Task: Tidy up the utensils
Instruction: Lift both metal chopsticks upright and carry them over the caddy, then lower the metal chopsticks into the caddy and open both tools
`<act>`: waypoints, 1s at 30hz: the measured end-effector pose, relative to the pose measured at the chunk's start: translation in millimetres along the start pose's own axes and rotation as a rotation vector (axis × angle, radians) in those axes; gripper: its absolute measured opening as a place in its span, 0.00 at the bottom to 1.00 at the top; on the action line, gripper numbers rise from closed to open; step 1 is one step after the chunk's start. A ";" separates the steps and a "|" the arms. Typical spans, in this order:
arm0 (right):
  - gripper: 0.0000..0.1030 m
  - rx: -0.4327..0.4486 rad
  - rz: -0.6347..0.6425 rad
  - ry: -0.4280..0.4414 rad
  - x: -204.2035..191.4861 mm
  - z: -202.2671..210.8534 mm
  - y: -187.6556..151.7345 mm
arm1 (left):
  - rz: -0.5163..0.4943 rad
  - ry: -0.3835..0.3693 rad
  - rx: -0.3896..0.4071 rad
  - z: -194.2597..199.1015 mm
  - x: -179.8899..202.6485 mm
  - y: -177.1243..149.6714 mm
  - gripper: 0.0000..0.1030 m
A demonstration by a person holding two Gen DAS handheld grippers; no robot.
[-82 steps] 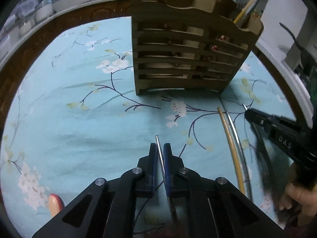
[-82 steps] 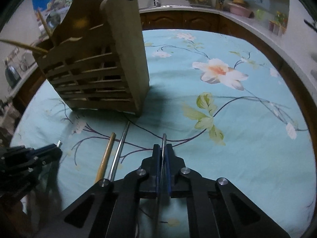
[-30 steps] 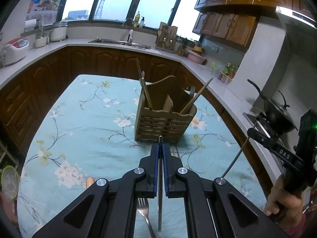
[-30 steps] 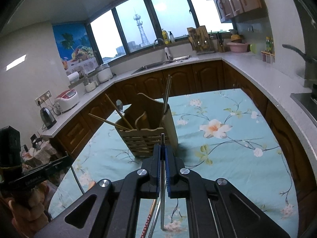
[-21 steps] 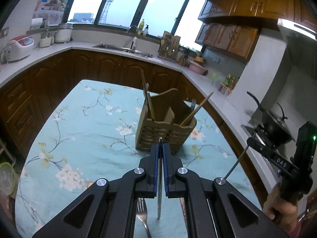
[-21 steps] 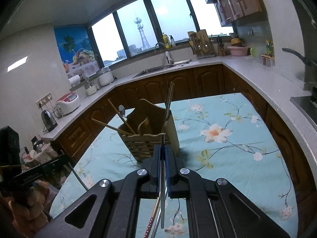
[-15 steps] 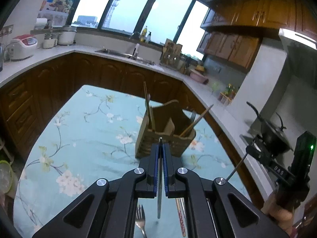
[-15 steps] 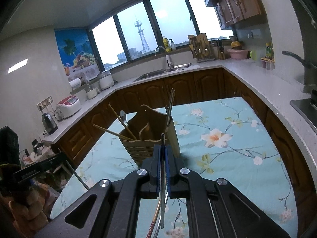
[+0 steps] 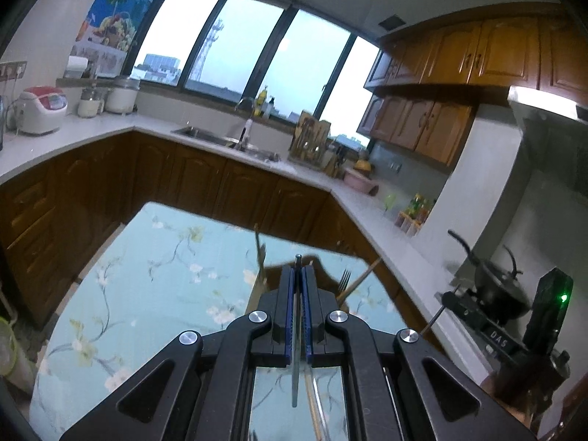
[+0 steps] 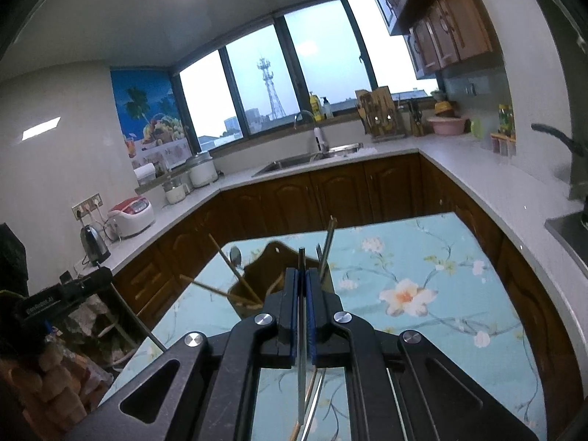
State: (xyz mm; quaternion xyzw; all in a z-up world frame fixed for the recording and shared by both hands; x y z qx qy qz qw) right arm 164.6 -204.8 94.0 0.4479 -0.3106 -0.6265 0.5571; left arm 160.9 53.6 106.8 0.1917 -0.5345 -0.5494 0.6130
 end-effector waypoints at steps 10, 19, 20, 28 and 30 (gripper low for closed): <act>0.04 0.105 0.012 0.006 -0.1 -13.5 43.5 | -0.017 -0.032 0.104 -22.2 -8.2 26.2 0.03; 0.04 0.175 0.003 -0.008 3.2 -40.9 71.7 | -0.025 -0.014 0.163 -68.1 -18.8 37.5 0.03; 0.04 0.179 0.004 -0.009 3.9 -45.3 73.4 | -0.026 -0.008 0.169 -75.0 -19.7 37.2 0.03; 0.04 0.187 -0.010 -0.011 9.0 -82.0 68.9 | -0.025 0.032 0.173 -128.3 -24.8 17.7 0.03; 0.04 0.193 -0.012 -0.015 9.1 -87.2 64.3 | -0.034 0.042 0.167 -140.7 -23.2 10.0 0.03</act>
Point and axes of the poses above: each gripper's, at about its wrist camera, not at the fingertips, and z roughly against the way its jaws point, x to its right, y to its top, the point moved 2 cm from there along -z, roughly the way its jaws point, and after that the axes turned 3 degrees about z, right-handed, at the moved point
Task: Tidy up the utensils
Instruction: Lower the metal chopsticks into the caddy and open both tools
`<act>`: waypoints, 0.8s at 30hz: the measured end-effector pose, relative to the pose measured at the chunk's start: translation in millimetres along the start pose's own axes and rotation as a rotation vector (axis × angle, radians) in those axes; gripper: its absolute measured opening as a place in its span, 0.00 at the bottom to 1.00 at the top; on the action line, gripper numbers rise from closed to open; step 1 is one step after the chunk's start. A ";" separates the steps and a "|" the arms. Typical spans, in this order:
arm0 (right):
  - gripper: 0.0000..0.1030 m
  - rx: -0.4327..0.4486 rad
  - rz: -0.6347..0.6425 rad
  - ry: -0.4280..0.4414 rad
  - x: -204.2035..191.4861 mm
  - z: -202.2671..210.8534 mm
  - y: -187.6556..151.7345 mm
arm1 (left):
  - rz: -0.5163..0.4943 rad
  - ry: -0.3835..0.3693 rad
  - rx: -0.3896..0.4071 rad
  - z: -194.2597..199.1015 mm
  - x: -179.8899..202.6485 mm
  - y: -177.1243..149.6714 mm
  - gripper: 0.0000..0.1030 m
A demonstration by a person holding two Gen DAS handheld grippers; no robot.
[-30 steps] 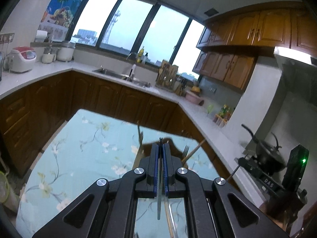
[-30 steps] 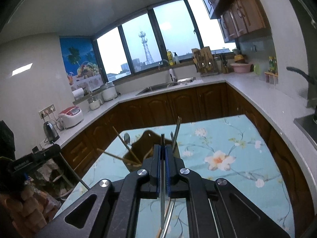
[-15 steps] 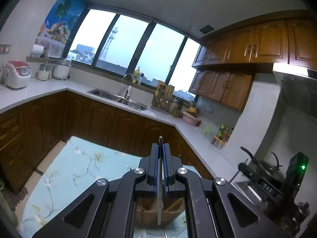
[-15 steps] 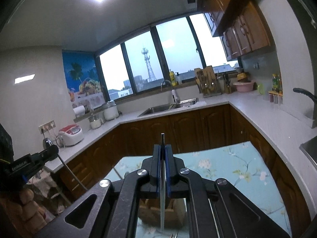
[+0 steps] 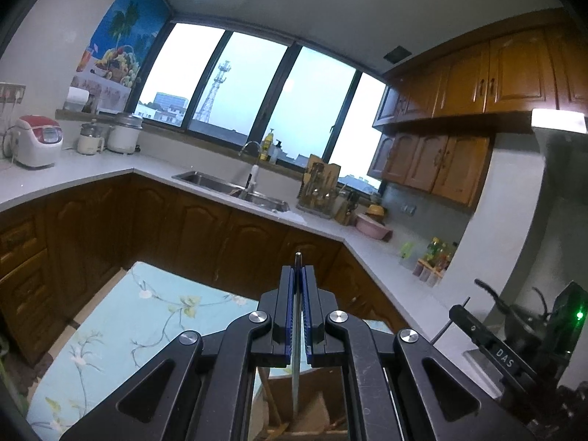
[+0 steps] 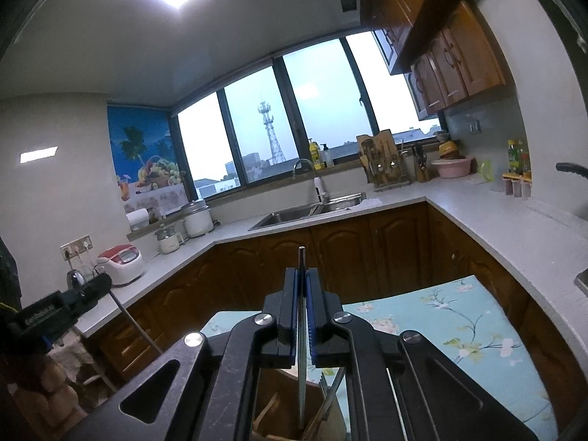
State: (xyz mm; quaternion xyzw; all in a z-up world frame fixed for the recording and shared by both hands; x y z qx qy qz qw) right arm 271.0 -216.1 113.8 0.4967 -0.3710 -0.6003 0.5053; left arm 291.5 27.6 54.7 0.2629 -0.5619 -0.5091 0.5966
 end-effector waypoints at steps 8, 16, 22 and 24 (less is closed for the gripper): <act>0.04 -0.045 0.028 -0.008 -1.8 -17.3 -30.2 | 0.001 0.030 -0.058 -35.1 0.3 -26.7 0.03; 0.04 -0.111 0.024 0.001 0.2 -29.6 -49.5 | -0.003 0.054 -0.116 -52.9 -0.6 -25.1 0.03; 0.05 -0.150 0.015 0.001 2.8 -35.7 -62.4 | -0.015 0.050 -0.161 -55.8 -3.2 -14.1 0.03; 0.05 -0.163 0.015 0.001 2.9 -37.3 -65.8 | -0.017 0.048 -0.175 -59.7 -2.9 -10.2 0.03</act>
Point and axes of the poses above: each gripper's, at about its wrist camera, not at the fingertips, and z roughly against the way its jaws point, x to its right, y to its top, the point moved 2 cm from there along -z, roughly the way its jaws point, and after that the axes turned 3 degrees about z, right-handed, at the moved point
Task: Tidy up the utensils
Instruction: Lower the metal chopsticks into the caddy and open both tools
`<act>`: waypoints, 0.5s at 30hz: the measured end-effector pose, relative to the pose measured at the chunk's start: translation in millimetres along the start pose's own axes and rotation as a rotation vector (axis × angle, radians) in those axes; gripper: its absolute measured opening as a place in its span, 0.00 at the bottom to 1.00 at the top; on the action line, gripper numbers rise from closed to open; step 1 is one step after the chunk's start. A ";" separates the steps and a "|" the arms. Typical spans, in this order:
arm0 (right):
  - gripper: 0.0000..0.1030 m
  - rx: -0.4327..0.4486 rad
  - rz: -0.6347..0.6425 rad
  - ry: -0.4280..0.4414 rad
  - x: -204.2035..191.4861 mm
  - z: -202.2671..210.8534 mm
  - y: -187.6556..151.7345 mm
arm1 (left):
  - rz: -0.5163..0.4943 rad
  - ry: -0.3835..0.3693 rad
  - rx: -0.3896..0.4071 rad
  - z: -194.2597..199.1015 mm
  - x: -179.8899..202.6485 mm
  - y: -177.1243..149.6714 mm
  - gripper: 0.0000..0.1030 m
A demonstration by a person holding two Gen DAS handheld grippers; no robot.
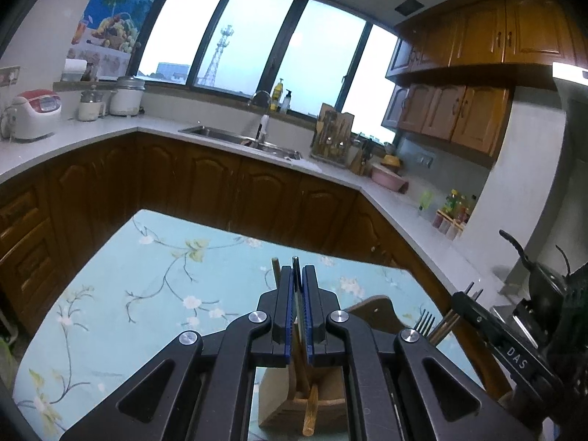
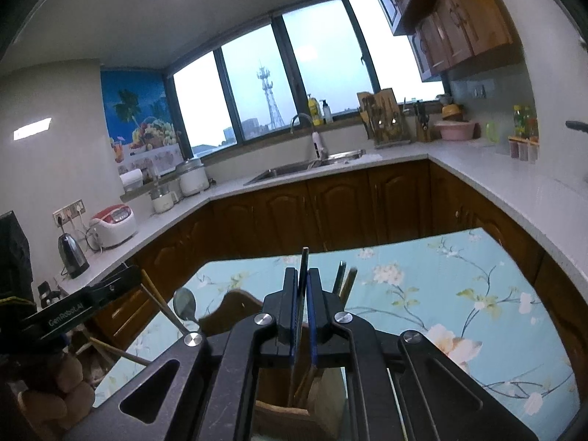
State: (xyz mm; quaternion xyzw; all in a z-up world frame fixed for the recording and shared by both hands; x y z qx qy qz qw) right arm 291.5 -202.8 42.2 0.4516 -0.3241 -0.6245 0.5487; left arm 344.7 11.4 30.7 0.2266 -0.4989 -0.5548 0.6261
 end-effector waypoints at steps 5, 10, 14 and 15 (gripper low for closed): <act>0.05 -0.005 -0.003 0.002 0.3 0.1 -1.5 | 0.003 -0.006 -0.019 -1.7 -0.6 10.0 0.04; 0.06 -0.014 -0.012 0.006 0.7 0.1 -2.3 | 0.006 -0.012 -0.036 -5.6 -4.2 16.6 0.03; 0.09 -0.018 -0.020 0.010 2.3 -1.4 -0.6 | 0.008 -0.013 -0.037 -3.5 -6.7 16.9 0.04; 0.09 -0.019 -0.024 0.012 2.3 -1.1 -0.7 | 0.008 -0.012 -0.035 -2.5 -7.2 17.2 0.04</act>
Point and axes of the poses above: each gripper's, at about its wrist camera, not at the fingertips, and z roughly against the way its jaws point, x to its right, y to its top, the point moved 2 cm from there along -z, roughly the way its jaws point, and after that the axes turned 3 degrees about z, right-handed, at the moved point
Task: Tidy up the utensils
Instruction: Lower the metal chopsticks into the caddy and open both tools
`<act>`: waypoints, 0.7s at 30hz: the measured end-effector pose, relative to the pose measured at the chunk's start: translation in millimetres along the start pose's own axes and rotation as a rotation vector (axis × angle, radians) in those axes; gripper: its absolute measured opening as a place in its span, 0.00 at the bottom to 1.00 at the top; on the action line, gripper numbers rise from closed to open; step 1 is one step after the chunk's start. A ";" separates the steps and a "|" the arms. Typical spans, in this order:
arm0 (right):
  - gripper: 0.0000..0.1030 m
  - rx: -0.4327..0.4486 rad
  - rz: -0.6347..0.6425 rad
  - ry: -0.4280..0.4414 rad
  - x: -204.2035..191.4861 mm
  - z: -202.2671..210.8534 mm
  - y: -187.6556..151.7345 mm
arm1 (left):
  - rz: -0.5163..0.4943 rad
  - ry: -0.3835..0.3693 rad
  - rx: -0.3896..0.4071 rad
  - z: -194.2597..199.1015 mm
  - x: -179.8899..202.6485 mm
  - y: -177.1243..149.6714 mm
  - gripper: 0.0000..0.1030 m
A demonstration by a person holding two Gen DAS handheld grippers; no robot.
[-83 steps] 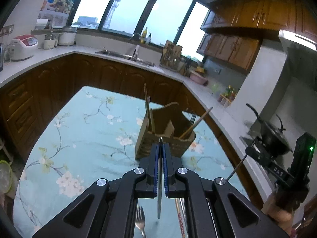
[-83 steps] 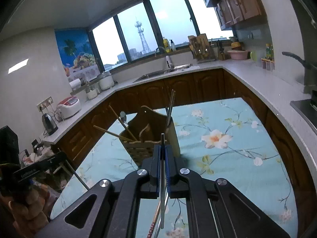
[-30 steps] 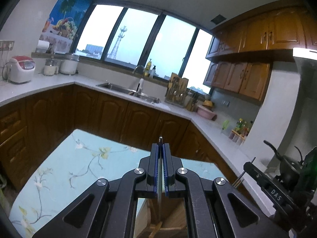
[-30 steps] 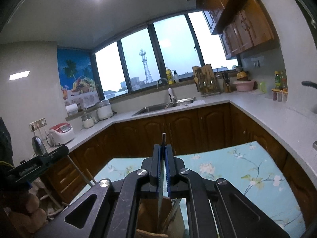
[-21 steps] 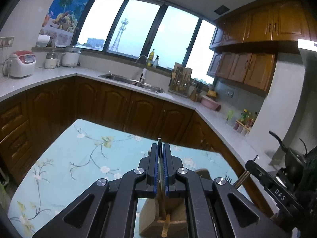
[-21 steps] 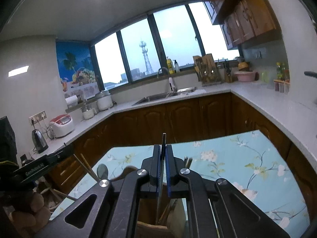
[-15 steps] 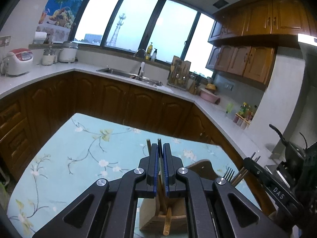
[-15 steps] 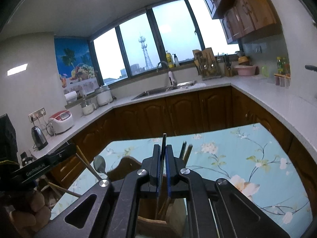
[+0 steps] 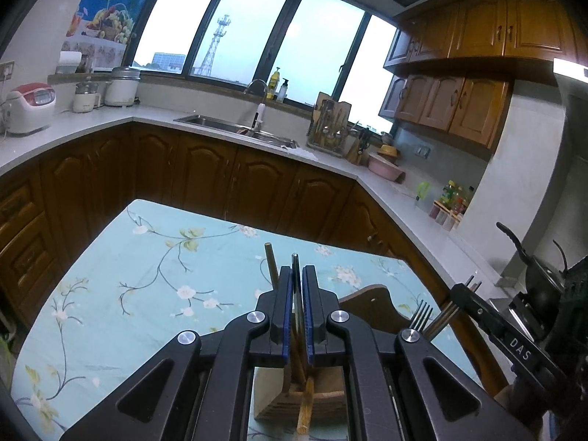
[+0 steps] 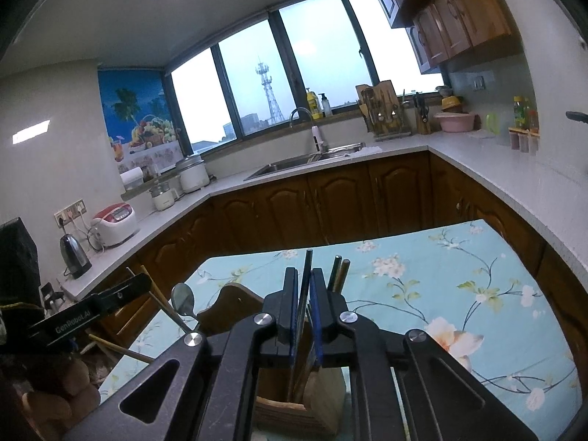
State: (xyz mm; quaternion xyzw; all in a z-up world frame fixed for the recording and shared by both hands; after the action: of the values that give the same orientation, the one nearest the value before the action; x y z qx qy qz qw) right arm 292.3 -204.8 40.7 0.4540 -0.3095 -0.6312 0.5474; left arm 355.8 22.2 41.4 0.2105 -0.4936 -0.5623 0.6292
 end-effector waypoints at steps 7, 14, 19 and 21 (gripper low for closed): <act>0.12 -0.007 -0.022 0.016 5.2 0.6 2.4 | 0.001 0.004 0.005 2.8 1.1 -7.1 0.21; 0.33 0.027 -0.023 0.034 1.4 10.0 7.1 | -0.004 0.017 0.015 10.4 3.3 -8.4 0.34; 0.47 0.062 -0.017 0.044 -1.5 16.9 11.8 | -0.002 0.021 0.023 15.3 5.9 -9.4 0.43; 0.50 0.067 -0.006 0.040 -3.3 18.0 12.2 | -0.006 0.022 0.026 16.3 7.5 -10.2 0.47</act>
State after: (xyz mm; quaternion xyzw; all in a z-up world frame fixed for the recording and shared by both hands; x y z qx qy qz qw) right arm 280.9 -206.1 59.4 0.4853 -0.3182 -0.6131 0.5361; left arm 335.8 17.2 42.9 0.2262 -0.4933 -0.5552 0.6303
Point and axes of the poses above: each gripper's, at about its wrist camera, not at the fingertips, and z roughly against the way its jaws point, x to its right, y to its top, the point moved 2 cm from there along -z, roughly the way its jaws point, and after that the axes turned 3 degrees about z, right-handed, at the moved point
